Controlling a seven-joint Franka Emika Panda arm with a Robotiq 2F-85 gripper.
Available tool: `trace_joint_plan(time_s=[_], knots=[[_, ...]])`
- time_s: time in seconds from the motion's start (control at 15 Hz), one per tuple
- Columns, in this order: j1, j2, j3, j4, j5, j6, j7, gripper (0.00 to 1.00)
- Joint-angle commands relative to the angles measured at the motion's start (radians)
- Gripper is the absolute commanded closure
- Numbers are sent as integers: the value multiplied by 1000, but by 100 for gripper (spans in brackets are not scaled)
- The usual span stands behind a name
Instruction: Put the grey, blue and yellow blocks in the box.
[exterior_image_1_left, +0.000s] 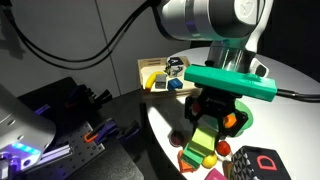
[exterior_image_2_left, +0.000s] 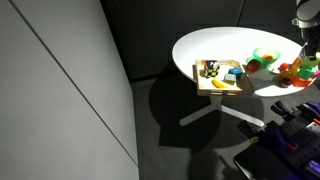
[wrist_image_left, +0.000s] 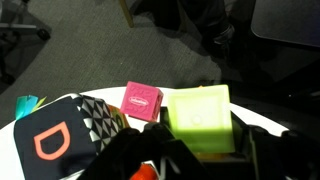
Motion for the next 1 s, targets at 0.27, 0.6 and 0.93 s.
trace_joint_plan(time_s=[0.27,0.6,0.93], knots=[[7,-62,69,-14,87,-3,-9,70],[24,-78,118,-21,208,29,10,70],[57,-83,151,-22,303,88,56,70]])
